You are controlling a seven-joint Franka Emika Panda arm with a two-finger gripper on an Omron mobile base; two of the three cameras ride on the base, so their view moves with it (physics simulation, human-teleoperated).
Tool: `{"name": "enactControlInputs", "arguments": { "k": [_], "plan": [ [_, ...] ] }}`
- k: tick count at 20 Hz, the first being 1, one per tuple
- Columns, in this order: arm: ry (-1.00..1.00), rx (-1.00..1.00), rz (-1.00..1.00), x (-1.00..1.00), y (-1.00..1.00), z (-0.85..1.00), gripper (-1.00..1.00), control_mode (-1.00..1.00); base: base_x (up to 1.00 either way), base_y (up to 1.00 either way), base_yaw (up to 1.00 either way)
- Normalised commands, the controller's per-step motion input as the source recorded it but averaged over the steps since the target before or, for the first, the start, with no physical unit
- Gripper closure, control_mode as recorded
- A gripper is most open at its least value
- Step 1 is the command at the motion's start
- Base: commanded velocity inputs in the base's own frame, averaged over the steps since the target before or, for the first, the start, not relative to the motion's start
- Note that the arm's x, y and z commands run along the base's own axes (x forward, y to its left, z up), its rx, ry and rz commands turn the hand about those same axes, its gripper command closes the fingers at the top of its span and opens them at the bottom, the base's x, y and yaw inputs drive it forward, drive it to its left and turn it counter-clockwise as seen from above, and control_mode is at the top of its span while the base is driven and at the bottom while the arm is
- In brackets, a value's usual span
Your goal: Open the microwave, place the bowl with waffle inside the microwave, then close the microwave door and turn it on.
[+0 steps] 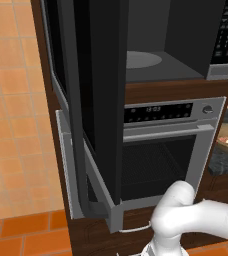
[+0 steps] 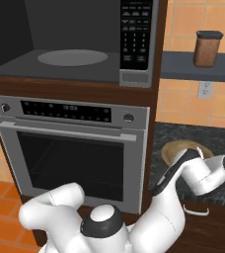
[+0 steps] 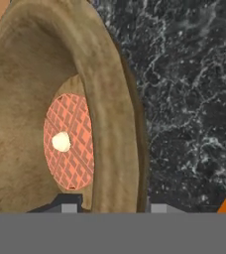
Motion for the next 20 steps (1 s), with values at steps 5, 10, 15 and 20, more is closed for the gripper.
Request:
{"name": "enactControlInputs", "arguments": {
  "k": [5,10,15,20],
  "plan": [
    [-0.01,0.0,-0.08,-0.7,-0.01,0.7,1.0,-1.0,0.0,0.0,0.0],
    [-0.01,0.0,-0.12,-0.9,0.03,0.72,1.0,-1.0,0.0,0.0,0.0],
    [-0.07,-0.03,-0.08,-0.97,0.41,0.56,1.0,-1.0,0.0,0.0,0.0],
    [-0.15,-0.02,0.0,-0.88,0.62,0.65,1.0,-1.0,0.0,0.0,0.0]
  ]
}}
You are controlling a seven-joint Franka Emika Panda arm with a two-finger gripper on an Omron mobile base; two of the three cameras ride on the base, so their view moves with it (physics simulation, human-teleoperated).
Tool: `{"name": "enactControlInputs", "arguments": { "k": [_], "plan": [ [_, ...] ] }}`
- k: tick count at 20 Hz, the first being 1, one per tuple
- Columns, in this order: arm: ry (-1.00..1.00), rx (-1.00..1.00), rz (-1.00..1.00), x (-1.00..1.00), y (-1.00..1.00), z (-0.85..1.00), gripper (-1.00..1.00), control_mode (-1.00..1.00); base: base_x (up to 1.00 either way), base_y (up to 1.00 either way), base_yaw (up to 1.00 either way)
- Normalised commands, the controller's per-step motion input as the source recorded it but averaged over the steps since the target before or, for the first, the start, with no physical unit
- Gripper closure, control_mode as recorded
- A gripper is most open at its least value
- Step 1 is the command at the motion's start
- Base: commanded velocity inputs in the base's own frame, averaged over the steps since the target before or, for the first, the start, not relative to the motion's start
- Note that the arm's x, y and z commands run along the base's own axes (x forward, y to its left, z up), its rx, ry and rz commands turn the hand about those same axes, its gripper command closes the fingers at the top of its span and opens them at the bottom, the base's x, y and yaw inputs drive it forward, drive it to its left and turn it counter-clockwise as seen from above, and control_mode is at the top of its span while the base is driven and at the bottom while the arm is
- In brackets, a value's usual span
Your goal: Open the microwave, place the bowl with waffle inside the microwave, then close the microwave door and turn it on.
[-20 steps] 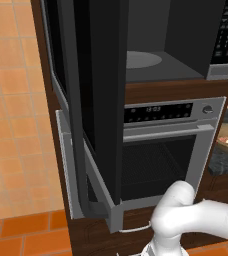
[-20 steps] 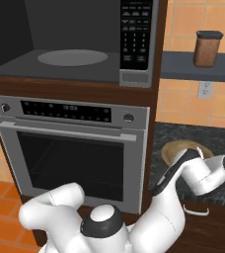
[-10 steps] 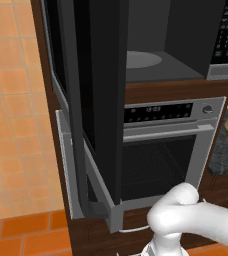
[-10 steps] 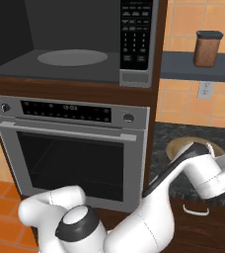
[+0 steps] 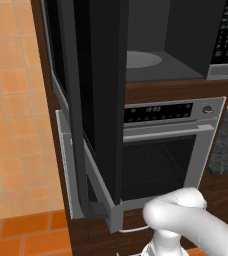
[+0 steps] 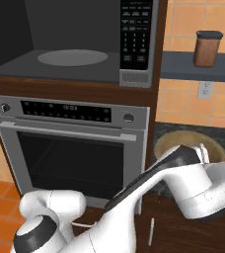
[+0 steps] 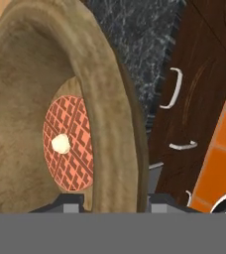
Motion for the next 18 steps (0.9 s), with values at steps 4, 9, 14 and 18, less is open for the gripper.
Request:
{"name": "enactControlInputs", "arguments": {
  "k": [4,9,14,18],
  "plan": [
    [-0.12,0.0,0.0,-0.63,0.77,0.7,1.0,-1.0,0.0,0.0,0.0],
    [-0.06,0.0,0.0,-0.61,0.82,0.61,1.0,-1.0,0.0,0.0,0.0],
    [0.0,0.0,0.0,-0.45,0.73,0.59,1.0,-1.0,0.0,0.0,0.0],
    [-0.01,0.0,0.04,-0.03,0.73,0.57,1.0,-1.0,0.0,0.0,0.0]
  ]
}}
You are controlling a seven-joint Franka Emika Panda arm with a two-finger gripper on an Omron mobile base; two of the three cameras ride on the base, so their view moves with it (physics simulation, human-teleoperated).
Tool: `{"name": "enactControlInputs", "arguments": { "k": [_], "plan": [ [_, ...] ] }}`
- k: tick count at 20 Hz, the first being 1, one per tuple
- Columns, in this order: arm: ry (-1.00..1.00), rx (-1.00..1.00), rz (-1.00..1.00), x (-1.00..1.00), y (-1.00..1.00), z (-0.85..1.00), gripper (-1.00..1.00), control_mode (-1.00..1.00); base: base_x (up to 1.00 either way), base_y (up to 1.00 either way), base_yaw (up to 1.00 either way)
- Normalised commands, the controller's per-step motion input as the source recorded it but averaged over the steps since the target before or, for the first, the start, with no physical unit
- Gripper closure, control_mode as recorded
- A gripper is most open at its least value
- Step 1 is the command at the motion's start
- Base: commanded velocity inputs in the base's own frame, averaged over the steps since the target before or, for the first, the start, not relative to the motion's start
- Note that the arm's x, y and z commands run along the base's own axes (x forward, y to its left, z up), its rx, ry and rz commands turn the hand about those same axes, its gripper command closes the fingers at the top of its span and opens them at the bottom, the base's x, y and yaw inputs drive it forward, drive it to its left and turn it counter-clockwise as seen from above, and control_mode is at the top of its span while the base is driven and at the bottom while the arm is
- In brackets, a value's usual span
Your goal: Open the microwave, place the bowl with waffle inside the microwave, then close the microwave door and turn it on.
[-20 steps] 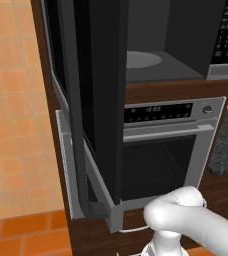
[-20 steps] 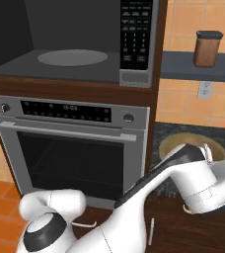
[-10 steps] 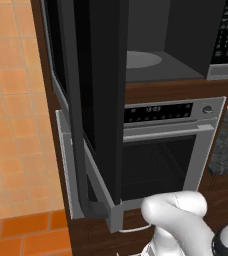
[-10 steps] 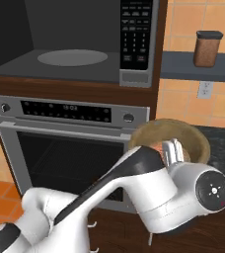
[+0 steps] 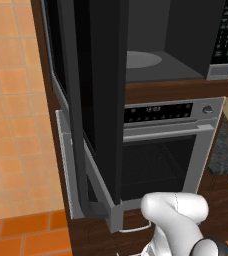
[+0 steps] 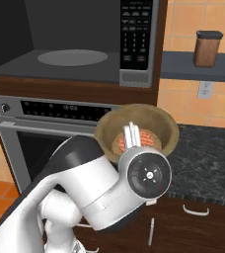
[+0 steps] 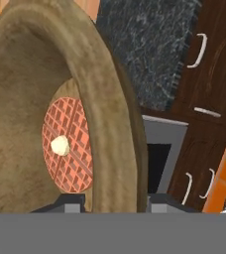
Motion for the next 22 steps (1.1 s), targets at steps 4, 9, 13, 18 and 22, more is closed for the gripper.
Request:
{"name": "enactControlInputs", "arguments": {
  "k": [4,9,13,18,22],
  "plan": [
    [-0.08,0.0,0.14,-0.01,0.81,0.42,1.0,-1.0,0.0,0.0,0.0],
    [-0.09,0.0,0.2,0.0,0.73,0.43,1.0,-1.0,0.0,0.0,0.0],
    [-0.04,0.0,0.12,0.0,0.76,0.39,1.0,-1.0,0.0,0.0,0.0],
    [-0.07,-0.02,0.02,0.0,0.74,0.53,1.0,-1.0,0.0,0.0,0.0],
    [0.0,0.0,0.0,0.56,0.64,0.51,1.0,-1.0,0.0,0.0,0.0]
  ]
}}
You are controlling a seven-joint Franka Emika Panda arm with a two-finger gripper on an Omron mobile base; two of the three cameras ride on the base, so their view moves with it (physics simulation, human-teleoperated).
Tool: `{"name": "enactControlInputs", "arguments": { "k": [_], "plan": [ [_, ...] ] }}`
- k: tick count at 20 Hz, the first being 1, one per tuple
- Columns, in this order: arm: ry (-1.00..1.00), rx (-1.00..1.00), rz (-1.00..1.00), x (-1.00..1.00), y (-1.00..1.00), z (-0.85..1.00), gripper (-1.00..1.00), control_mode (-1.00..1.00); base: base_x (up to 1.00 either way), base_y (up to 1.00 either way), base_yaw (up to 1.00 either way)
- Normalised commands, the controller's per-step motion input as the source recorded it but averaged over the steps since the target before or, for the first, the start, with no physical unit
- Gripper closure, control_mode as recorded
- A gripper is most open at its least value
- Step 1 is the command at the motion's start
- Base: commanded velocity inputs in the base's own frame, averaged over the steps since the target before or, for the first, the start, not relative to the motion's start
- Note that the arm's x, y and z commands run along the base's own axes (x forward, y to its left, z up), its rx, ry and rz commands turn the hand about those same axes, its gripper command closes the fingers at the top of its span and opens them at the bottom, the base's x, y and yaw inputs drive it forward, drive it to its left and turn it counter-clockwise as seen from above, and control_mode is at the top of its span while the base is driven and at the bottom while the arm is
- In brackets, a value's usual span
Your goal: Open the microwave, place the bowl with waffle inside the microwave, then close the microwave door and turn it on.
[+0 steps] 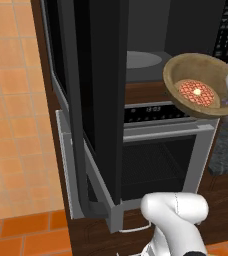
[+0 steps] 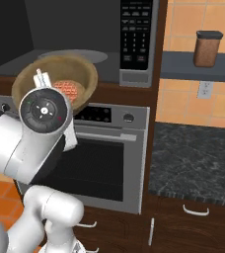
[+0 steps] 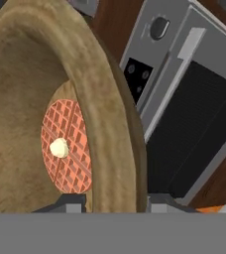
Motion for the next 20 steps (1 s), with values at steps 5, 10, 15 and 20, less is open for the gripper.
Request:
{"name": "enactControlInputs", "arguments": {
  "k": [5,10,15,20],
  "plan": [
    [0.0,0.0,0.0,0.47,0.62,0.5,1.0,-1.0,0.0,0.0,0.0],
    [-0.01,0.0,0.0,0.4,0.49,0.27,1.0,-1.0,0.0,0.0,0.0],
    [0.0,0.0,0.0,0.41,0.1,0.33,1.0,-1.0,0.0,0.0,0.0],
    [0.0,0.0,0.0,0.38,0.2,0.31,1.0,-1.0,0.0,0.0,0.0]
  ]
}}
